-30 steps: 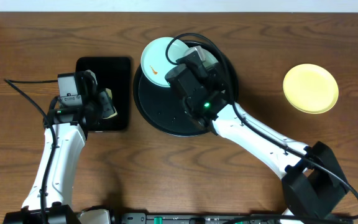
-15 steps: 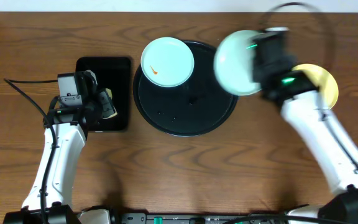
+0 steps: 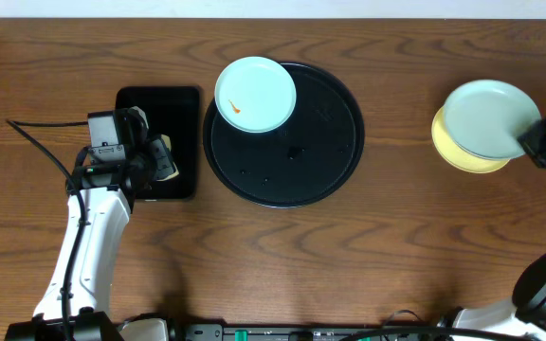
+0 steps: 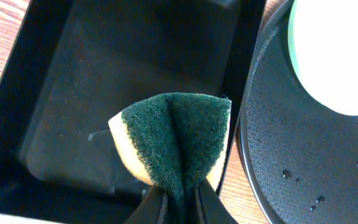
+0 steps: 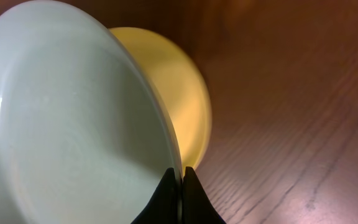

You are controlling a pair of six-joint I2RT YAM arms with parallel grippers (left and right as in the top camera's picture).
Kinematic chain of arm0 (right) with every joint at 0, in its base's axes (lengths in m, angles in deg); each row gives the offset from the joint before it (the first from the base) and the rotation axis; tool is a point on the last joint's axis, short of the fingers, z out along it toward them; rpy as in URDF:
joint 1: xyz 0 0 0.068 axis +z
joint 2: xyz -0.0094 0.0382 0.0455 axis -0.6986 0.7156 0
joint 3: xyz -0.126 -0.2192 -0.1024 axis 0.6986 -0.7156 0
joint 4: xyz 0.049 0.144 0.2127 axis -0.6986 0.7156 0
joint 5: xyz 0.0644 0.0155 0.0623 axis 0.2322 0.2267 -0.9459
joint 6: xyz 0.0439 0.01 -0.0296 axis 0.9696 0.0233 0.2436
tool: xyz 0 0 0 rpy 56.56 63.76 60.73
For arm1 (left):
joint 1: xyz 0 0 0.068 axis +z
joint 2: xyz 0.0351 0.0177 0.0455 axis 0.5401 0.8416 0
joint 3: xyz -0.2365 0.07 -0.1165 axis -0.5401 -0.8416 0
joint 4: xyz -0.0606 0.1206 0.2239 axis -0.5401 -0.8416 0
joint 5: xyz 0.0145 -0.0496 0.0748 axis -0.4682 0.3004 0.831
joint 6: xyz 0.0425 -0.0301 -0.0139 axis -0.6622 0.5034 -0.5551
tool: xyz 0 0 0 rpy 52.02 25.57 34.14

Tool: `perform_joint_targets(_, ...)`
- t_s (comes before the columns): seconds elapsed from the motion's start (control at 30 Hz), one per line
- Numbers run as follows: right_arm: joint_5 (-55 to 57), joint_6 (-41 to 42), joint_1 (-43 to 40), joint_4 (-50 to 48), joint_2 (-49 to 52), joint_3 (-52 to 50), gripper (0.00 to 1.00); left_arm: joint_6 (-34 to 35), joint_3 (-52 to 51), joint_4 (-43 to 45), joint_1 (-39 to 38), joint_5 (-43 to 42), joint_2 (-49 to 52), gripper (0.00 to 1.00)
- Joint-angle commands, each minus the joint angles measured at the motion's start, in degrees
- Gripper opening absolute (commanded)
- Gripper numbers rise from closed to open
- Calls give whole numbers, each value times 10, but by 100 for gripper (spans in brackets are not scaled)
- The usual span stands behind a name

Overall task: Clean dirty plates on tray and stack at the side
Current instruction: 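Carry the green plate right and set it onto the yellow plate, then reach the right gripper to the rim of the remaining green plate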

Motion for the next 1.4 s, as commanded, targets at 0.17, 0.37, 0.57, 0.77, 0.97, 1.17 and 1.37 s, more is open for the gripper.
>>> perform_joint_targets(0.17,-48,14,-19,-22,57,-6,1,-3,-6,0,2,-3,-1,9)
perform_joint_targets(0.37,-48,9,-19,-23,59,-6,62,-4,-6,0,2,-3,-1,9)
perform_joint_targets(0.57,-162,-117,-1,-19,59,-6,69,-4,-6,3,2,-3,-1,9)
perform_joint_targets(0.77,-180,-214,107,-10,59,15,70,-4,-6,9,2,-3,-1,9)
perform_joint_targets(0.97,-148,-231,280,-62,59,28,72,-3,-6,8,2,-3,-1,9)
perform_joint_targets(1.17,21,-231,459,-193,69,27,73,-4,-6,-2,2,-3,-1,9)
perform_joint_targets(1.37,144,-231,574,-338,115,28,91,-17,-9,-6,2,-3,-1,9)
